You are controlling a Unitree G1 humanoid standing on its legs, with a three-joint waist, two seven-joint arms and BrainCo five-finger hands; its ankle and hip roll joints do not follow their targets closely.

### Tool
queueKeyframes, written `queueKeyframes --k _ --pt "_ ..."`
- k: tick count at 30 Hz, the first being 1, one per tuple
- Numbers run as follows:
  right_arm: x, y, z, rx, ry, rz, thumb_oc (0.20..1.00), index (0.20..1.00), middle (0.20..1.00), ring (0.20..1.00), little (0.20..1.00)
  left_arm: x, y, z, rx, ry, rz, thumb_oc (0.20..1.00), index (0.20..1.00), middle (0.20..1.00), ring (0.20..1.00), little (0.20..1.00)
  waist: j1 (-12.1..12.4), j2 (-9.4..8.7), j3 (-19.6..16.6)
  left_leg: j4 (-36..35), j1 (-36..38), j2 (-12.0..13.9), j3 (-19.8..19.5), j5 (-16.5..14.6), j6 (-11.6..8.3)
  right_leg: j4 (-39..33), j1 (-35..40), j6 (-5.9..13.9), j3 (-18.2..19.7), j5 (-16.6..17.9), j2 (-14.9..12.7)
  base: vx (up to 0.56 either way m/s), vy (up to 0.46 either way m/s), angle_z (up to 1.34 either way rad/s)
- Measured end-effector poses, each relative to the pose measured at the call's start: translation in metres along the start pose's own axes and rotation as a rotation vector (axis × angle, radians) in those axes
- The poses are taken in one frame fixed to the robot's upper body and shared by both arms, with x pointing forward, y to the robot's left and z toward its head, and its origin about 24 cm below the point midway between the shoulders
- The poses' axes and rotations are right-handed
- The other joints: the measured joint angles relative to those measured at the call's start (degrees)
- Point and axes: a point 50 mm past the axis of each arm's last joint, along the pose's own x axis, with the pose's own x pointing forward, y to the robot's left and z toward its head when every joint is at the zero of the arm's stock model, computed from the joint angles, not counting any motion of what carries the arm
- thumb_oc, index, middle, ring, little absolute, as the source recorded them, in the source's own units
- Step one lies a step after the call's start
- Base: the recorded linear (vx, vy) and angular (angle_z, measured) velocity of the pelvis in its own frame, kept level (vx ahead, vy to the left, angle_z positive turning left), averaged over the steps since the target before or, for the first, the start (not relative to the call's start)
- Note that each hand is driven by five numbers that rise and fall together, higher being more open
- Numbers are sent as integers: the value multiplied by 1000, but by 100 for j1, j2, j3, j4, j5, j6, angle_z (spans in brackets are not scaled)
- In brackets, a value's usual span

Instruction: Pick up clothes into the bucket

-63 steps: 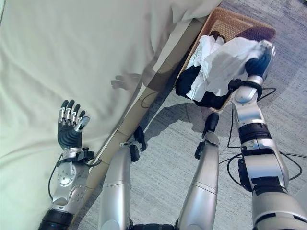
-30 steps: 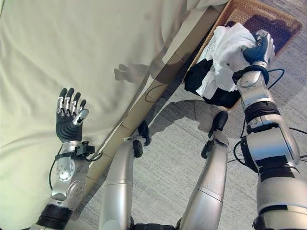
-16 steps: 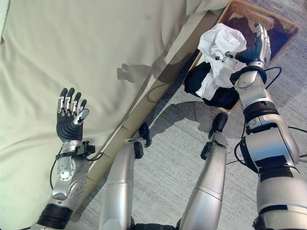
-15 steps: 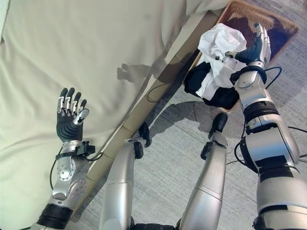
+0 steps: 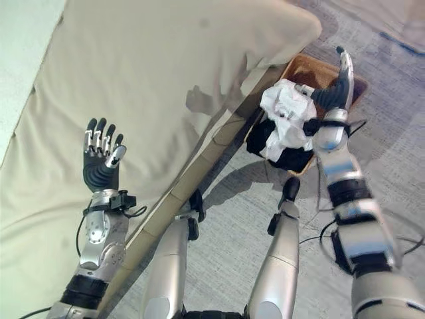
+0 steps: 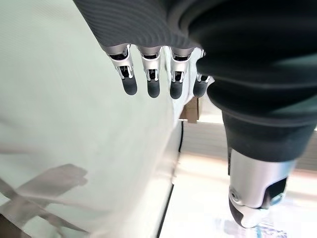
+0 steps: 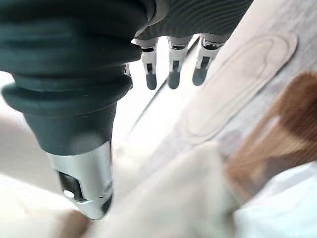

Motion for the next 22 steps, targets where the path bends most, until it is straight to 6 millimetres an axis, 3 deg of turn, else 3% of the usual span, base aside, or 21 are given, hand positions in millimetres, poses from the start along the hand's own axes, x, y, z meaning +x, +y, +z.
queueKeyframes --k 2,4,7,16,19,22 --pt "-19 6 -18 11 55 29 1000 1000 1000 1000 1000 -3 4 -9 15 36 20 1000 1000 1000 1000 1000 4 -5 -163 -205 246 35 4 0 -3 -180 277 6 -97 -6 43 129 -59 1" --pt "-52 15 -36 77 126 74 1000 1000 1000 1000 1000 -7 10 -18 29 78 43 1000 1000 1000 1000 1000 0 -33 -291 -652 770 82 -43 199 -153 -568 857 27 -294 75 138 136 -35 6" --pt "-93 35 -54 121 219 202 1000 1000 1000 1000 1000 -22 22 -32 63 165 68 1000 1000 1000 1000 1000 9 -191 -608 -1244 1506 158 11 331 -156 -1102 1572 54 -444 170 297 137 -18 -4" --pt "-160 44 -80 182 372 406 1000 1000 1000 1000 1000 -66 55 -55 213 365 94 1000 1000 1000 1000 1000 32 -644 -1442 -2120 2741 227 -49 561 -242 -2145 3076 160 -912 376 499 109 -10 8" --pt "-185 51 -87 221 443 479 1000 1000 1000 1000 1000 -75 62 -59 268 410 87 1000 1000 1000 1000 1000 63 -664 -1815 -2340 2969 257 -76 596 -268 -2464 3405 220 -1041 435 569 82 -11 12" --pt "-201 50 -94 276 518 460 1000 1000 1000 1000 1000 -79 60 -63 282 421 79 1000 1000 1000 1000 1000 132 -655 -1937 -2452 3176 283 -168 617 -273 -2566 3715 237 -1182 436 610 87 0 20"
